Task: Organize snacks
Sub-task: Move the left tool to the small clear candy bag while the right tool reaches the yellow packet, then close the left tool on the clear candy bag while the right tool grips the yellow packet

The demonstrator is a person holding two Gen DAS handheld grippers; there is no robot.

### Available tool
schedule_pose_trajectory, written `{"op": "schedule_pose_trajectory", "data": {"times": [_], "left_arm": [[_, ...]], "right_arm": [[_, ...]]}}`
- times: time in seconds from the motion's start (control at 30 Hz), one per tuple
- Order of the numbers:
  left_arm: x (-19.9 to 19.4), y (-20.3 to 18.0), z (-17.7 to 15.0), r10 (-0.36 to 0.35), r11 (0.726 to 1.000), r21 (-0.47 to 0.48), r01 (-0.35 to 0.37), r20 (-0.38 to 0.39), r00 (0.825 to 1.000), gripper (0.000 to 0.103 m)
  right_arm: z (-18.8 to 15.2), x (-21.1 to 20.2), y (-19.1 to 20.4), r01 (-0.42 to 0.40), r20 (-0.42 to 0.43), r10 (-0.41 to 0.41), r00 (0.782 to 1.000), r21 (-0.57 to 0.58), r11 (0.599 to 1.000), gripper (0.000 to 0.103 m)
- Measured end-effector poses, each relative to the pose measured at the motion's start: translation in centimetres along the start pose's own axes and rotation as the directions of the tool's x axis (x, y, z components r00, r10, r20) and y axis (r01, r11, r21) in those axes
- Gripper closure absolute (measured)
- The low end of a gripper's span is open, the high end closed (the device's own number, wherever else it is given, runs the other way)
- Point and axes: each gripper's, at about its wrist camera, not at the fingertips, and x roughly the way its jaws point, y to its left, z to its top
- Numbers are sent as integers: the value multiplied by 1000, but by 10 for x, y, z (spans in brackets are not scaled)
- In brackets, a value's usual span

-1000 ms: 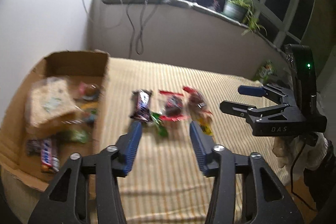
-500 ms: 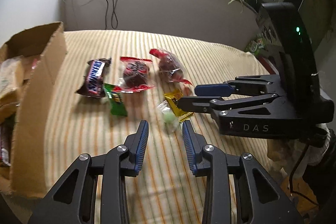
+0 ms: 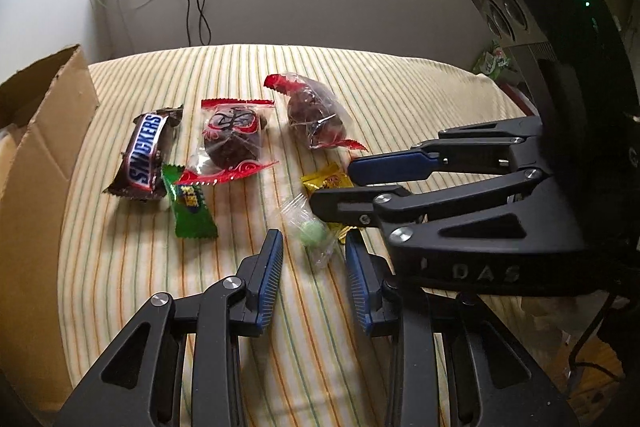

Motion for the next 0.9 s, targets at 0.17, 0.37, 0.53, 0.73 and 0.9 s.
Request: {"op": "schedule_pose_trajectory", "data": {"times": [0.17,0.37,0.53,0.73,0.9], "left_arm": [[8,-7,3,19,1000,22,-19,-1,1000,73],[12,-2,6,32,999,17,-32,5,999,82],[13,-2,7,35,999,14,-35,12,999,82],[-3,5,3,13,1000,-17,-13,33,999,82],[-20,10,0,16,1000,-24,-14,70,997,82]], "right_arm": [[3,1,2,46,-18,-47,999,-51,998,82],[-2,-4,-8,34,-20,-35,999,-34,999,83],[-5,-8,-9,31,-10,-31,999,-17,999,86],[-9,-20,-5,21,13,-21,1000,-8,1000,91],[-9,-30,0,40,36,-40,999,-5,999,91]]}}
